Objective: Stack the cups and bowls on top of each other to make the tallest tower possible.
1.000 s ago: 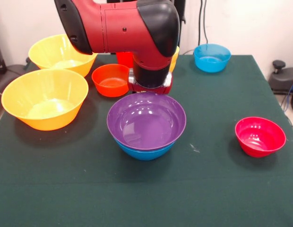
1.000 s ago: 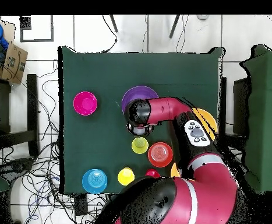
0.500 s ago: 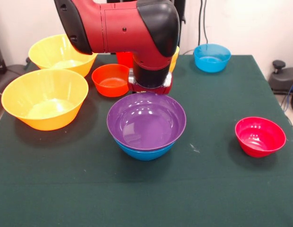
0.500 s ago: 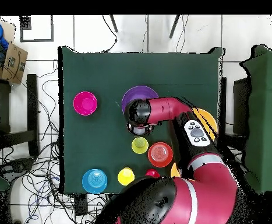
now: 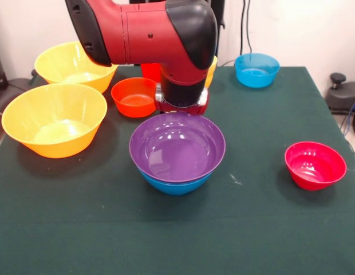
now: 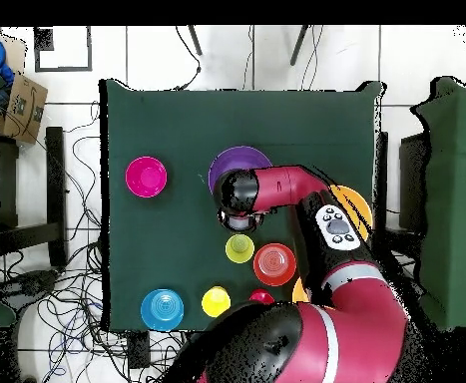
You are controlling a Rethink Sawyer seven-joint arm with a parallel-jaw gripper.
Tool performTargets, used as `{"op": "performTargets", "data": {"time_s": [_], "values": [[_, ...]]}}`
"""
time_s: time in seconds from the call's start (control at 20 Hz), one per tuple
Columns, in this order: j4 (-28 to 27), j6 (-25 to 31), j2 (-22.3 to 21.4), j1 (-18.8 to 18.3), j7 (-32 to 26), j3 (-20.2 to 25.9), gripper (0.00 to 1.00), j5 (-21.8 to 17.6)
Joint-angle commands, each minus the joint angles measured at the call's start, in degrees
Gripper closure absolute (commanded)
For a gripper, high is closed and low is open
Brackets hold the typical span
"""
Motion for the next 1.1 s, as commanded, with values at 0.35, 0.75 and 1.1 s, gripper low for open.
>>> {"op": "performTargets", "data": {"time_s": [0.35, 0.75, 1.1], "values": [[-4.2, -2.6, 1.9, 0.0, -5.8, 1.5, 0.0, -2.9], [1.7, 0.4, -4.1, 1.2, -2.8, 0.6, 0.0, -0.6], [7.0, 1.8, -8.9, 0.8, -2.3, 0.8, 0.0, 1.3]]}}
